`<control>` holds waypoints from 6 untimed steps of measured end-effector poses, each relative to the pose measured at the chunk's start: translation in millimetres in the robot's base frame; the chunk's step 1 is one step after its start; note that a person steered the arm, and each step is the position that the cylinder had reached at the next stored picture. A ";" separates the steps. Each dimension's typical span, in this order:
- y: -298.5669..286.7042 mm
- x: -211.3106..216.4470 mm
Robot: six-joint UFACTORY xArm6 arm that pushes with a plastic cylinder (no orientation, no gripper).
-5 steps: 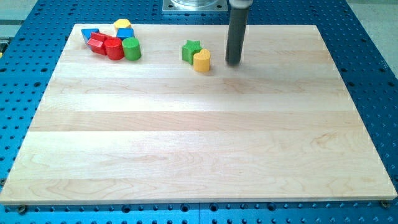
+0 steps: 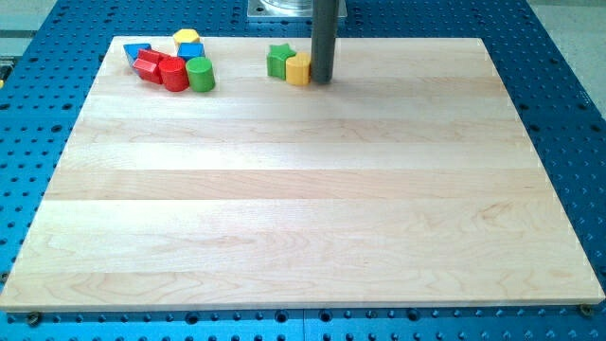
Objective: Move the green star and yellow heart towards the group of blocks
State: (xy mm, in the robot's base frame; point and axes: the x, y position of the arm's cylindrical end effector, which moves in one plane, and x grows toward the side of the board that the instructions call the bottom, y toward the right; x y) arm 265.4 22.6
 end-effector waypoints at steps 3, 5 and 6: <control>-12.3 -43.3; -109.8 -37.3; -132.1 -34.1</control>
